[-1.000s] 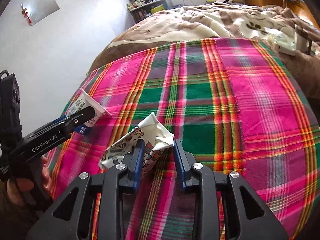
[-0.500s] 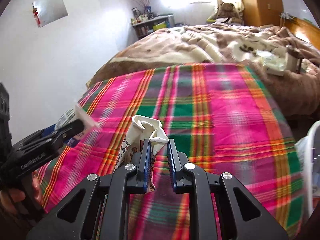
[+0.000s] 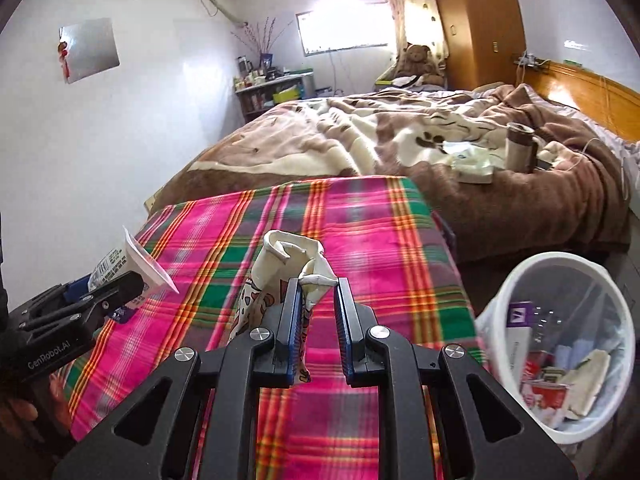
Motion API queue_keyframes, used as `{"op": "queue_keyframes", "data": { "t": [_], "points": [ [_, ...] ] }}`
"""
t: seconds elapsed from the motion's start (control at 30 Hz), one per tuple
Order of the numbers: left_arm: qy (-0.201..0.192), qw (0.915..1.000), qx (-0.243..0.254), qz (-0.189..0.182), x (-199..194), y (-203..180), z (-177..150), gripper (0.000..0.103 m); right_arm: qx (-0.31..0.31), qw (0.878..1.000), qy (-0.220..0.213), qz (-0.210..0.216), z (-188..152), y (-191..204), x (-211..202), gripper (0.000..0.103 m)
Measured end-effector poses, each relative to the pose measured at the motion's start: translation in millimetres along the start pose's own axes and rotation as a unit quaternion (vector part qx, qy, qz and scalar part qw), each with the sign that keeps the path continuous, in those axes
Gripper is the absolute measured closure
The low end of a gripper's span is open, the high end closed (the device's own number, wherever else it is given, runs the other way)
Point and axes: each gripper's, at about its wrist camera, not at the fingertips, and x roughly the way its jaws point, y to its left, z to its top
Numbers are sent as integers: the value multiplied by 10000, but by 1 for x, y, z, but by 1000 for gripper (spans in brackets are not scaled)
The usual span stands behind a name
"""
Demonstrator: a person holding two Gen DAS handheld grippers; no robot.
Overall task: Collect trash
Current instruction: 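Carry the yogurt cup and snack wrapper over the white bin, then open both grippers to drop the cup and wrapper into the bin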
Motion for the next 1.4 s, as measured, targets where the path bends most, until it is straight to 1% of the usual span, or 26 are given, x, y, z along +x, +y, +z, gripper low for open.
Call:
{"op": "queue_keyframes", "data": {
  "t": [0.2, 0.43, 0.6, 0.87, 1.0, 1.1, 1.2, 1.23, 1.3, 1.33, 1.4],
  "points": [
    [-169, 9996, 192, -122, -14, -41, -1, 45, 68, 9994, -211, -279, -1, -27, -22, 86],
    [-244, 9974, 380, -569, -20, -96, -2, 45, 268, 9969, -373, -635, -6, -65, -46, 86],
    [-294, 9949, 545, -796, -20, -136, -2, 45, 398, 9939, -461, -916, -7, -93, -61, 86],
    [-234, 9901, 724, -1178, -9, -190, -2, 45, 582, 9879, -545, -1328, -8, -132, -77, 86],
    [-139, 9869, 842, -1370, 2, -217, -6, 45, 717, 9836, -497, -1577, -11, -155, -83, 86],
    [-32, 9868, 869, -1363, 11, -225, -12, 45, 796, 9823, -523, -1615, -13, -164, -86, 86],
    [94, 9886, 833, -1252, 21, -226, -15, 45, 846, 9822, -509, -1600, -16, -170, -84, 86],
    [127, 9886, 803, -1269, 24, -226, -16, 45, 870, 9823, -498, -1584, -18, -171, -84, 86],
    [273, 9862, 756, -1447, 35, -226, -17, 45, 931, 9841, -399, -1462, -22, -175, -78, 86],
    [376, 9861, 704, -1455, 43, -227, -18, 45, 928, 9846, -358, -1439, -23, -177, -77, 86],
    [525, 9855, 614, -1494, 54, -227, -21, 45, 893, 9846, -207, -1492, -27, -180, -66, 86]
  ]
}}
